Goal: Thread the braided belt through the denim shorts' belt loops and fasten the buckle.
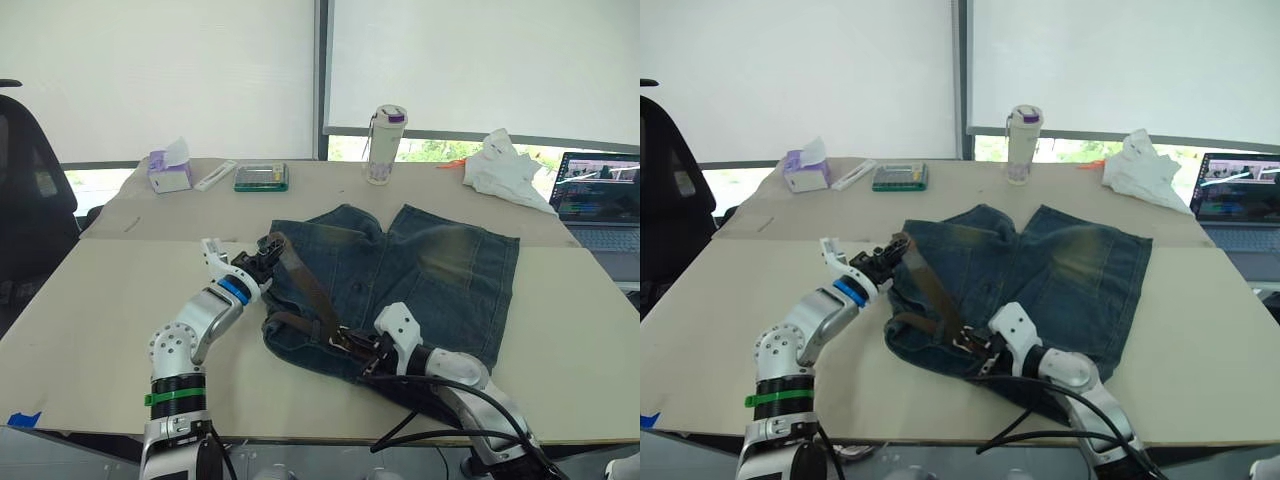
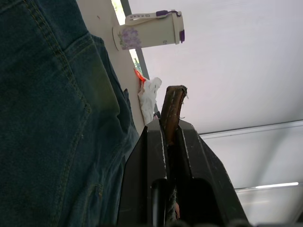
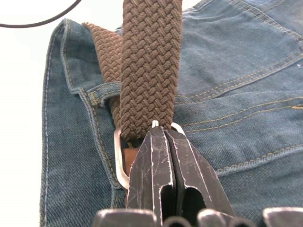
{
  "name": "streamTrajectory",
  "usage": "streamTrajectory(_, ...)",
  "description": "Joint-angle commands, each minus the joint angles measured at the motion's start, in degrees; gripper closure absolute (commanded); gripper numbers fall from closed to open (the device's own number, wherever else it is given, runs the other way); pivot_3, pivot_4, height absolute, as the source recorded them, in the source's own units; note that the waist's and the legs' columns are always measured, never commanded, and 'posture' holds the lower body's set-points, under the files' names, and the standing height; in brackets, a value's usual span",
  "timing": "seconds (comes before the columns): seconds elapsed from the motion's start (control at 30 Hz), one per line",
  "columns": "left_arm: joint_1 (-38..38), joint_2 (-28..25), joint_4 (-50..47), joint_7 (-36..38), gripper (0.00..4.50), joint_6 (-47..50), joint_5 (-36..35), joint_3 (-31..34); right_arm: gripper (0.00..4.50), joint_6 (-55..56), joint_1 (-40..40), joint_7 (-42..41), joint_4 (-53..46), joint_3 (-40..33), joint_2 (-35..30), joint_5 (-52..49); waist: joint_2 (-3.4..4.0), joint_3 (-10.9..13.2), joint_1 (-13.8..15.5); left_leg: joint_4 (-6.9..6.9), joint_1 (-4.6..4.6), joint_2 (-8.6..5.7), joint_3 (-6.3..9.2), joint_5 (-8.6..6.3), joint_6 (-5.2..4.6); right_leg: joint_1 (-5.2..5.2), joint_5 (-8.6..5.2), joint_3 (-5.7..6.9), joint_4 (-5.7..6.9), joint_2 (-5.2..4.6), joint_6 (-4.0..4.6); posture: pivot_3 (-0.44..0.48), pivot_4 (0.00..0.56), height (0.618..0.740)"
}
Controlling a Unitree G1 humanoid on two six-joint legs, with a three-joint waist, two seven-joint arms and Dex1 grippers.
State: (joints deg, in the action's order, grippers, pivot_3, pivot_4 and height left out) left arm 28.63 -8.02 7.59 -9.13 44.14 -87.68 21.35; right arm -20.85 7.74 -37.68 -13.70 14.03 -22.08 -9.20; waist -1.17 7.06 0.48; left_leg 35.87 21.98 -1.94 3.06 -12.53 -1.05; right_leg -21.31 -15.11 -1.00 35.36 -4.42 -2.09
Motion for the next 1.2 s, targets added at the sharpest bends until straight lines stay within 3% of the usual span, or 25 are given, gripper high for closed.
streamTrajectory(0.03,1.2,-0.4,-0.2,1.3,4.50,0.1,0.7,0.9,4.47,-0.4,0.1,-1.7,2.6,2.3,-1.3,1.7,0.00,0.0,0.0,0.00,-0.01,0.00,0.00,0.00,0.00,0.01,0.00,0.00,0.00,0.00,0.00,0.000,0.150,0.740)
streamTrajectory(0.4,2.4,-0.2,0.3,2.3,4.50,0.6,1.4,2.1,4.47,-4.1,2.0,-4.0,7.2,5.6,-3.1,3.8,-0.04,0.0,-0.2,0.00,-0.11,0.04,0.00,0.00,0.01,0.09,0.00,0.00,0.00,0.00,0.00,0.000,0.150,0.740)
streamTrajectory(0.77,7.0,2.8,-2.7,2.1,4.50,2.7,-3.6,1.1,4.47,-4.6,2.2,-6.2,12.2,8.7,-5.0,6.5,-0.29,-0.2,0.0,-0.01,-0.26,0.08,0.02,-0.04,0.06,0.25,0.00,0.01,-0.05,0.00,0.01,0.000,0.150,0.740)
streamTrajectory(1.0,9.0,4.5,-1.6,4.2,4.50,9.4,-5.9,-3.8,4.47,-4.9,2.0,-6.1,13.3,8.5,-4.3,6.6,-0.35,-0.2,0.0,-0.01,-0.30,0.07,0.01,-0.04,0.07,0.29,0.00,0.01,-0.05,0.01,0.01,0.000,0.150,0.740)
streamTrajectory(1.2,12.3,7.1,1.7,12.3,4.50,21.2,-3.1,-14.5,4.47,-5.0,1.7,-5.7,13.8,8.4,-3.8,6.4,-0.46,-0.3,0.0,-0.06,-0.61,0.06,0.02,-0.05,0.07,0.66,-0.01,0.09,-0.20,0.03,-0.01,0.000,0.150,0.740)
